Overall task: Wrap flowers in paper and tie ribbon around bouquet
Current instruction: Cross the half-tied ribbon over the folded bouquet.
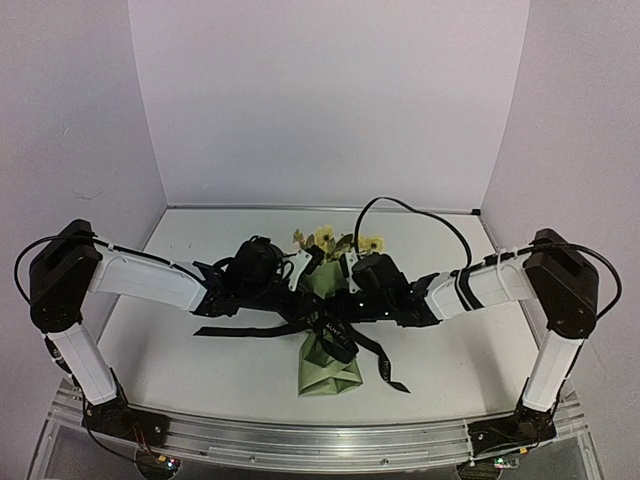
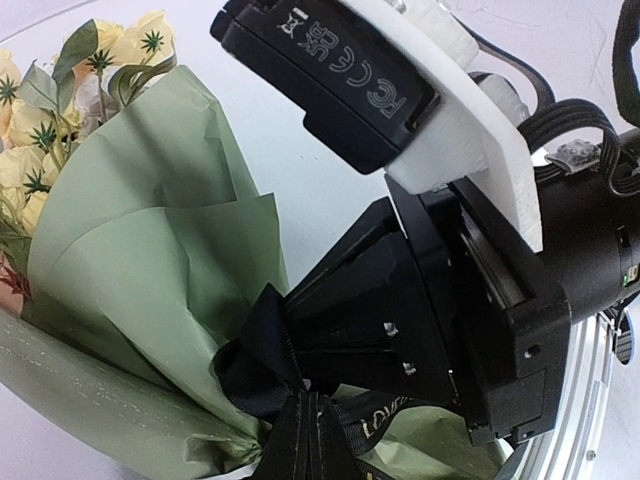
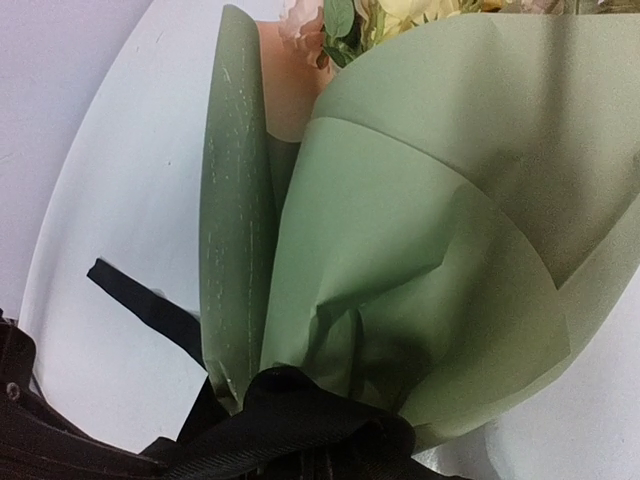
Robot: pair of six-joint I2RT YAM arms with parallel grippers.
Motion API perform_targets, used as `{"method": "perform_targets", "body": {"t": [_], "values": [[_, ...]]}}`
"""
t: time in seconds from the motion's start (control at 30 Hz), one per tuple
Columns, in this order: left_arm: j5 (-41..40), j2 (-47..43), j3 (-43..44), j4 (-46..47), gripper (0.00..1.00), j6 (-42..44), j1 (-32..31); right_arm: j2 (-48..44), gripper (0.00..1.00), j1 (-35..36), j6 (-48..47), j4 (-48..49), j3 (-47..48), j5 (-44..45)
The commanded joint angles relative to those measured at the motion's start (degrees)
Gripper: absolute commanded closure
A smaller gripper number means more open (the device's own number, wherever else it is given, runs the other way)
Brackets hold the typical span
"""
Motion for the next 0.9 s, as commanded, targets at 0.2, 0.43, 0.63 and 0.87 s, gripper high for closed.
{"method": "perform_targets", "body": {"t": [0.2,0.43,0.63,0.87], "values": [[0.7,-2.9,-0.9,1.7,0.97,0.0,0.2,4.8,1.0,-0.8,0.9,14.9,-1.1,-2.6],[-2.2,-4.4,-1.1,0.4,0.82,0.8,0.2,5.4,1.0,-1.1,1.0,18.1,-2.0,-2.9],[-6.2,-7.4,-2.4,1.1,0.64,0.0,0.3,5.2,1.0,-1.4,1.0,19.0,-2.8,-2.7],[-14.5,-12.6,-4.7,2.0,0.52,-2.8,1.1,5.8,1.0,-1.4,1.4,19.3,-2.2,-3.1]]}}
